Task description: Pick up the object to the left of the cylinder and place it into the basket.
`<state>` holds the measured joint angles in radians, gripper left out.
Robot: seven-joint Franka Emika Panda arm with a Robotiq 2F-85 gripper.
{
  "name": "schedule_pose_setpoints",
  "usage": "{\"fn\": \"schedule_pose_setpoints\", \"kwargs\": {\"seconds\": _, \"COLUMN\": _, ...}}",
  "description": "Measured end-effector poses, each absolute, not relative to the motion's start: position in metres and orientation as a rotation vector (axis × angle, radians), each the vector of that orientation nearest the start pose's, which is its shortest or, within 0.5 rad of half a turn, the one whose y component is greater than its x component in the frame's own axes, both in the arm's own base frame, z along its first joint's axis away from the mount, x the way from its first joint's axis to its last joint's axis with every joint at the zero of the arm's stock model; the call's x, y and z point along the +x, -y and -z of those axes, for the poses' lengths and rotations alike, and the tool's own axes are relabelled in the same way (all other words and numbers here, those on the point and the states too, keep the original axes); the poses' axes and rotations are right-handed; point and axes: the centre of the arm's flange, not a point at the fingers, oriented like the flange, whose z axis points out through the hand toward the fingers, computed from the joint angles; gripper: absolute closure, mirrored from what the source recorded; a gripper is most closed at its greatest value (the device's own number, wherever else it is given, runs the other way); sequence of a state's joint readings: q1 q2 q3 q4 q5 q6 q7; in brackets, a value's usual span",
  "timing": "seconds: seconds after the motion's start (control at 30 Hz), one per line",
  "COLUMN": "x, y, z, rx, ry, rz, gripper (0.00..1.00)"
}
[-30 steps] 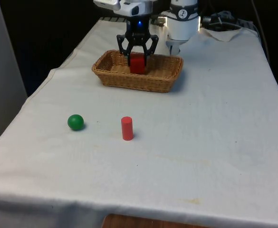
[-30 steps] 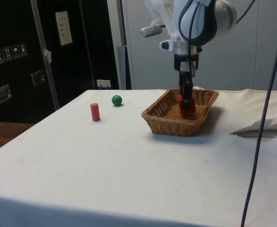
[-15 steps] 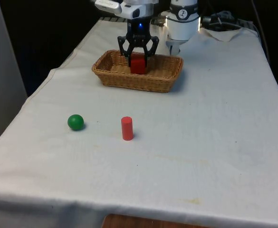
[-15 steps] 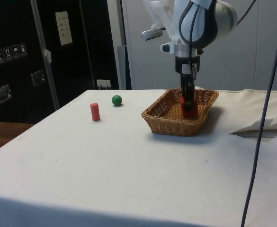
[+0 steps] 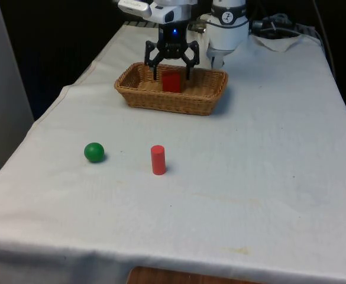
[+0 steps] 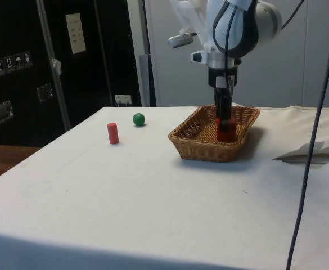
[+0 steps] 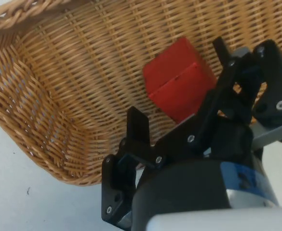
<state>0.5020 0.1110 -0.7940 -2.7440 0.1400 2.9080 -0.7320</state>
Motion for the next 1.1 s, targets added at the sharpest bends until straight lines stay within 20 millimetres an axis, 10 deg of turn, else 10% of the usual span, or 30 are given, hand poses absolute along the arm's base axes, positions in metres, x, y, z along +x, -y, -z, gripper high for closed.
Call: {"fn": "schedule_pose_setpoints", "kwargs": {"seconds": 1.1, "x": 0.422, "y": 0.128, "z": -0.254, "rx": -3.110, "ry": 0.511, "rz": 0.200, "gripper": 0.00}}
